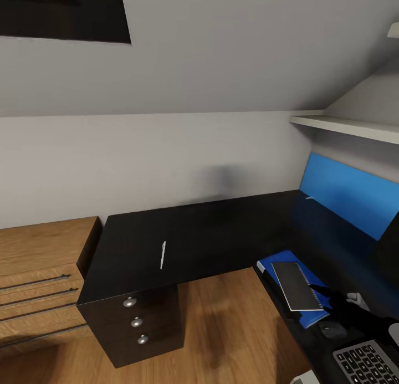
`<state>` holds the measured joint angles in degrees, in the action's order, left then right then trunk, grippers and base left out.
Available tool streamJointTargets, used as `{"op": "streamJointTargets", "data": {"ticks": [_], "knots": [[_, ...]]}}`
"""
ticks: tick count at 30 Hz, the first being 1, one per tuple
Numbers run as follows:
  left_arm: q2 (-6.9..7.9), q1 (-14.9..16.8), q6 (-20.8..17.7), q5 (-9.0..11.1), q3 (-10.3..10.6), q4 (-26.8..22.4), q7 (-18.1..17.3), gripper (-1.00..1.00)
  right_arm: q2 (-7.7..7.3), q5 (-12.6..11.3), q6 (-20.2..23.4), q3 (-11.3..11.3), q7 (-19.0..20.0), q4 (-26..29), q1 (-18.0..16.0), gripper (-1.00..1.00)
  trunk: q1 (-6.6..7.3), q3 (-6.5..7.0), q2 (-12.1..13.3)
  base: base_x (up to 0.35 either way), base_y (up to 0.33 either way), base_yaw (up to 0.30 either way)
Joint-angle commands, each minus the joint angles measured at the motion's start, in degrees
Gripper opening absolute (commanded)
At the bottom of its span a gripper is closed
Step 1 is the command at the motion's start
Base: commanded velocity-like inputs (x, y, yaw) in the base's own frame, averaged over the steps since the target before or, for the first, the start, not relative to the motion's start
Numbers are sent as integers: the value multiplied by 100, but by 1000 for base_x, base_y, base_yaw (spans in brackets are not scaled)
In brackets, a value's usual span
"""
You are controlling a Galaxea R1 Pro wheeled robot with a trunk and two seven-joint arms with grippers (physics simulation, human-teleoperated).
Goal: In the bedroom, organize the workspace by keeping the computer under the desk, ensuring the monitor is on the desk, placing the keyboard on the desk next to the monitor, placing the mouse on the desk next to the keyboard, moving the folder from the swivel chair onto the desk next to the mouse, stacking the notebook on top of the folder with the pen on top of the notebook, and positioning the swivel chair next to the desk.
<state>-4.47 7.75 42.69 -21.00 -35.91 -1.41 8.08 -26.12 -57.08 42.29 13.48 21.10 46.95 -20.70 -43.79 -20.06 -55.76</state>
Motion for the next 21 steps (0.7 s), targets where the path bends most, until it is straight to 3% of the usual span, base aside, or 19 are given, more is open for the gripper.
{"op": "streamJointTargets", "data": {"ticks": [1, 21], "knots": [[-2, 4, 11, -62, -12, 0, 54, 100, -2, 5, 34, 14, 17, -1, -5, 100, 0, -7, -5, 0, 0, 0], [-2, 5, 11, -60, -12, 0, 62, 100, -16, 0, 34, 14, 22, -1, -5, 100, 417, 334, 757, 0, 0, 0]]}}
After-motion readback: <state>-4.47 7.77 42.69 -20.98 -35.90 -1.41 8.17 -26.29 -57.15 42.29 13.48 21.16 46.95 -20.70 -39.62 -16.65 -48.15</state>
